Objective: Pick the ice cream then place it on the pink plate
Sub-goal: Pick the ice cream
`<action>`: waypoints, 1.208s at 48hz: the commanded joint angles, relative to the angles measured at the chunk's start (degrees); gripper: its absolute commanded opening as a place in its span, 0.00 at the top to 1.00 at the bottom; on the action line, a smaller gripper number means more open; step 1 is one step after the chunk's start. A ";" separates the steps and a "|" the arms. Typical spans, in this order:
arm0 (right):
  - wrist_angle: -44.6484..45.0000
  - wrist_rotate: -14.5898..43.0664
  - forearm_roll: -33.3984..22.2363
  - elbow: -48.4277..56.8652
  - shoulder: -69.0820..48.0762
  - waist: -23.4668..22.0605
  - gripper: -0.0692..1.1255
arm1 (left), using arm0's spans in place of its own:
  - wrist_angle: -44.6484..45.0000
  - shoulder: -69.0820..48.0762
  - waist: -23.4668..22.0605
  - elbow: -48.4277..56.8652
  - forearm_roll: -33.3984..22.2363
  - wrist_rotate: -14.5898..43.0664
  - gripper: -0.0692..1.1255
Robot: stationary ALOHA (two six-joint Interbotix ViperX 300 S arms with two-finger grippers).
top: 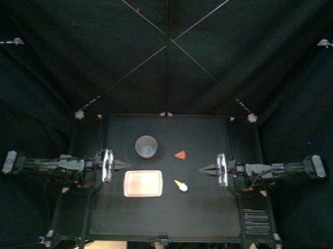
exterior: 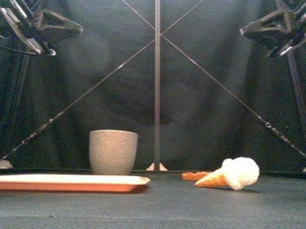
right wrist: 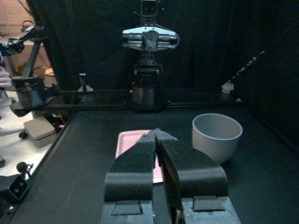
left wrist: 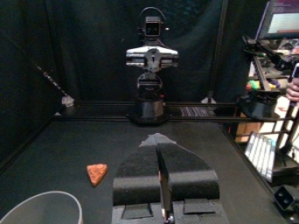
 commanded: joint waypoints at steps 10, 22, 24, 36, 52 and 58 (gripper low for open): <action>-0.09 4.13 3.34 0.00 10.81 0.44 0.91 | -1.85 0.35 0.79 -0.09 0.35 0.35 0.97; 0.18 11.95 5.98 -4.83 25.49 6.68 0.81 | -1.85 0.26 0.79 0.18 0.35 0.26 0.97; 0.53 12.83 6.15 -5.63 27.60 7.12 0.76 | -1.85 0.26 0.79 0.18 0.35 0.26 0.97; 7.29 15.56 9.05 -10.11 38.06 7.29 0.24 | -1.85 0.09 0.70 0.26 0.35 0.26 0.97; 12.48 15.91 10.37 -15.29 47.99 7.73 0.09 | -1.85 0.09 0.70 0.44 0.35 0.26 0.97; 13.36 16.08 10.72 -16.08 50.89 7.73 0.09 | -1.85 0.09 0.70 0.44 0.35 0.26 0.97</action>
